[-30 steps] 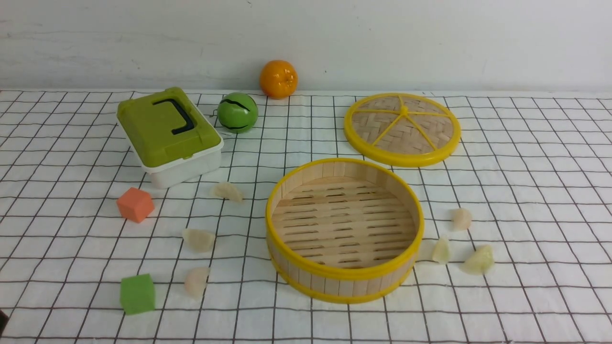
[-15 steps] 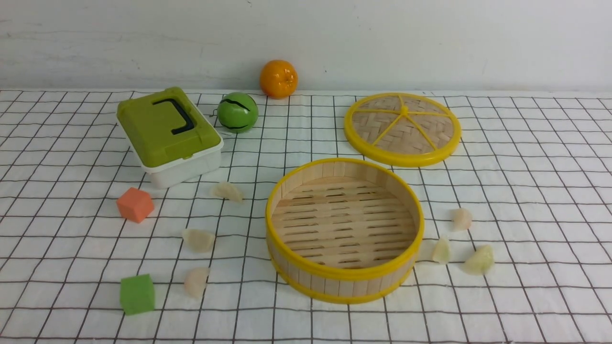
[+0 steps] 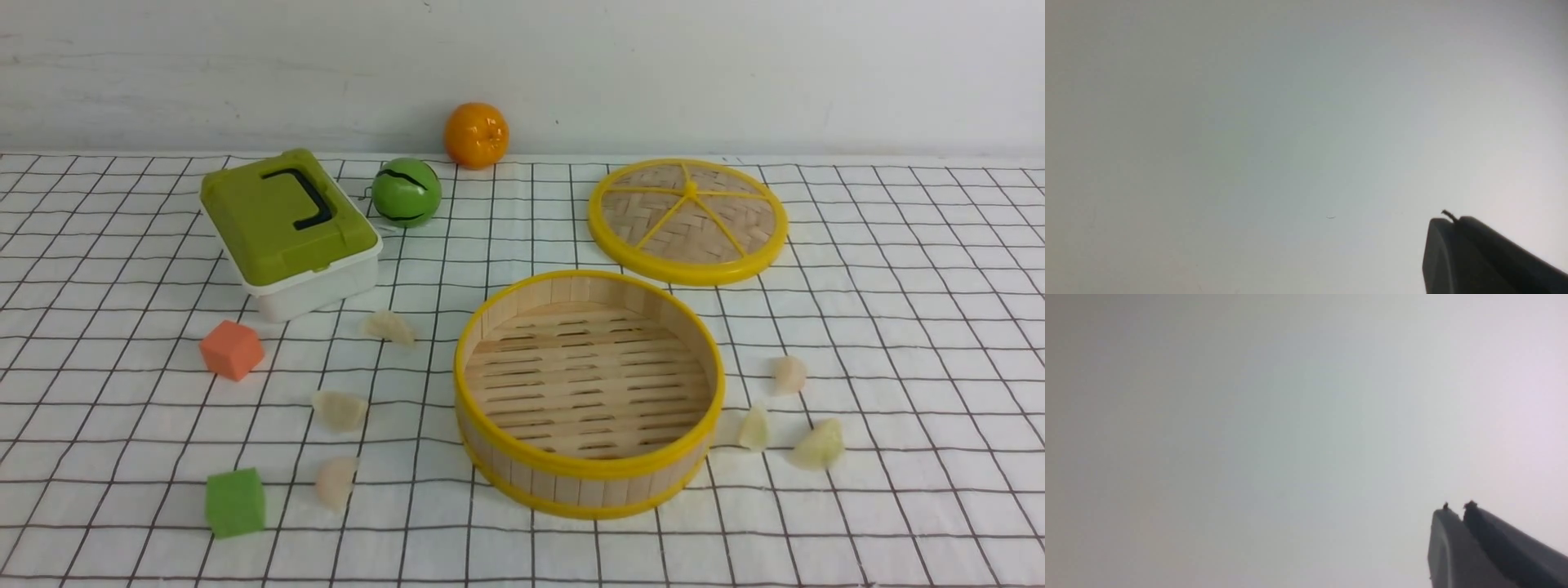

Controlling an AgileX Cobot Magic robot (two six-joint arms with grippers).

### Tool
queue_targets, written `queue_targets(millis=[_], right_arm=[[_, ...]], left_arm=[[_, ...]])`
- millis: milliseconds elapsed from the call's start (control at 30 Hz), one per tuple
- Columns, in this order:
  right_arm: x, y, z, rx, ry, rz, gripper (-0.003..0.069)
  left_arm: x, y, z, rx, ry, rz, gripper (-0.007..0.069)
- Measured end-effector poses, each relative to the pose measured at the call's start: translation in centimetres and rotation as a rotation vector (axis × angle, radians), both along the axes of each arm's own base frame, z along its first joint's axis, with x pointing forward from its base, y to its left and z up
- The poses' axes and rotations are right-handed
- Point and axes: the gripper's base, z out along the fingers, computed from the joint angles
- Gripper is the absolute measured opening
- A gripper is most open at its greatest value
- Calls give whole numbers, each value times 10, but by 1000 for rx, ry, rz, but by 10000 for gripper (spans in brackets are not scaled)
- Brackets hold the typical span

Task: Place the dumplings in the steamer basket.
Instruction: Use the left arm to grab a dumpling

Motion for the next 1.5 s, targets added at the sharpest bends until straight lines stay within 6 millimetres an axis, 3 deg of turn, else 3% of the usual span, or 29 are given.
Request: queue_targets(millis=[167, 267, 333, 400, 467, 633, 700, 833, 900, 933, 967, 1133, 1167, 1200, 1267, 1400, 1467, 1500], right_arm=[[-2, 0, 12, 85, 5, 78, 49], [0, -1, 47, 103, 98, 75, 48], [4, -2, 56, 106, 174, 66, 46], [14, -2, 76, 80, 341, 29, 25], [28, -3, 79, 3, 531, -40, 8], [61, -9, 53, -165, 952, -170, -3], [73, -10, 31, -160, 1191, -168, -3], [81, 3, 13, -109, 1397, -18, -3], [83, 9, 8, -126, 1454, 42, -3], [84, 18, 1, -197, 1530, 135, -3], [85, 20, -1, -210, 1549, 150, -3], [88, 45, -12, -340, 1632, 405, -3], [88, 46, -12, -339, 1634, 414, -3], [91, 48, -13, -381, 1614, 430, -3], [94, 48, -12, -400, 1586, 427, -3], [99, 48, -9, -394, 1528, 404, -1], [99, 48, -9, -396, 1524, 403, -1], [99, 48, -9, -395, 1523, 403, -1]], left_arm=[[27, -4, 22, 31, 90, 8, -11], [60, -7, 40, 43, 202, 9, -11], [70, -8, 45, 35, 252, 9, -11], [93, -9, 56, 24, 373, 22, -11], [112, -9, 58, 42, 512, 51, -11], [143, -21, 36, 139, 869, 84, -11], [155, -39, 16, 270, 1104, 38, -11], [176, -76, -7, 411, 1387, -138, -11], [185, -83, -11, 428, 1432, -168, -11], [204, -95, -18, 445, 1489, -196, -11], [206, -96, -18, 444, 1494, -199, -11], [275, -124, -28, 361, 1523, -160, -11], [278, -125, -28, 348, 1523, -154, -11], [300, -131, -31, 315, 1518, -110, -9], [316, -135, -34, 277, 1520, -65, 4], [355, -144, -53, 180, 1570, 50, 101], [368, -146, -65, 158, 1603, 99, 181], [369, -146, -66, 152, 1608, 103, 181]])
